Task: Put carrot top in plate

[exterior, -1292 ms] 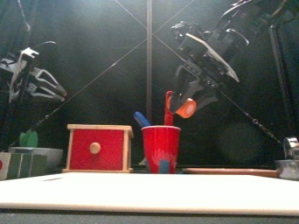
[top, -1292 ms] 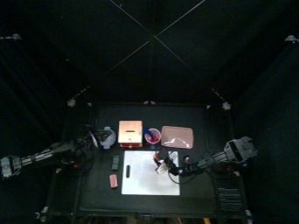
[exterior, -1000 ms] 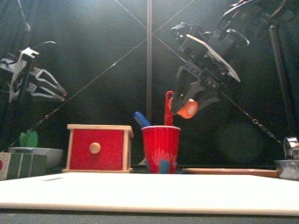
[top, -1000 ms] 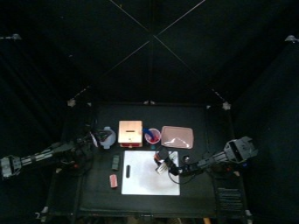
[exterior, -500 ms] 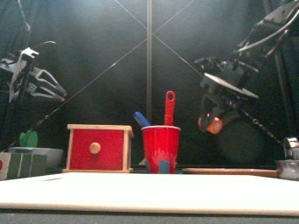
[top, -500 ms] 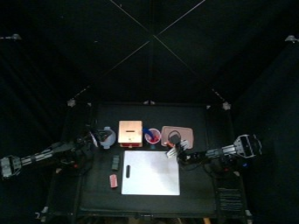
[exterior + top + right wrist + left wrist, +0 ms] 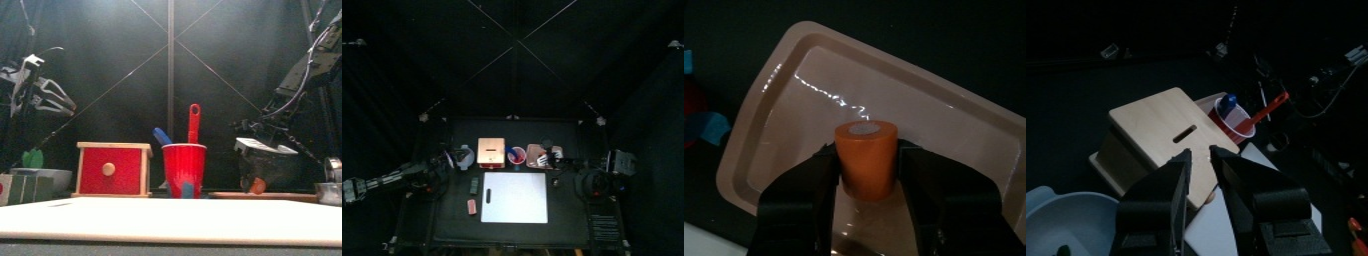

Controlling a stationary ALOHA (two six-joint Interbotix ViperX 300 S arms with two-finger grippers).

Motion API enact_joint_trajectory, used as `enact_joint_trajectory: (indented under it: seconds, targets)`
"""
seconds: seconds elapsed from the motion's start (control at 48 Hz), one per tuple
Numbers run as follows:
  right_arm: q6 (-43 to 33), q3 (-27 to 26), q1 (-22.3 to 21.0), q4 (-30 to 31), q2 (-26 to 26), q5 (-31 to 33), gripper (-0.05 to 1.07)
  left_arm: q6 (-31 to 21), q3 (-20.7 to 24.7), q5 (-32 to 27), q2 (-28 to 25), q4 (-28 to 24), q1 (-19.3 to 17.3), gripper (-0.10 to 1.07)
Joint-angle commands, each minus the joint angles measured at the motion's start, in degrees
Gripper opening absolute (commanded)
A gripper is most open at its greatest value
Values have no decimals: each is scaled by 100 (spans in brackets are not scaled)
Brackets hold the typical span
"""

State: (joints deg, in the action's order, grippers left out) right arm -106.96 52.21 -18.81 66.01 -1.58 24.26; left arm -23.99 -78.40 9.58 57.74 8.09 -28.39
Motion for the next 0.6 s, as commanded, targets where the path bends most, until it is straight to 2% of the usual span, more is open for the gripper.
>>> enact_joint_trajectory:
  seconds: [0.0, 0.25, 0.375, 0.583]
  targets:
    - [9, -35, -9, 9, -229, 88, 80, 18, 132, 44, -26, -9, 9, 67]
    - [26, 0, 202, -105, -756, 202, 101, 9, 123, 53, -18, -18, 9, 67]
    - [18, -18, 439, -79, -1037, 281, 103, 9, 123, 44, -18, -9, 9, 67]
    - [26, -220, 1257, 44, -1222, 369, 103, 9, 132, 53, -26, -9, 9, 67]
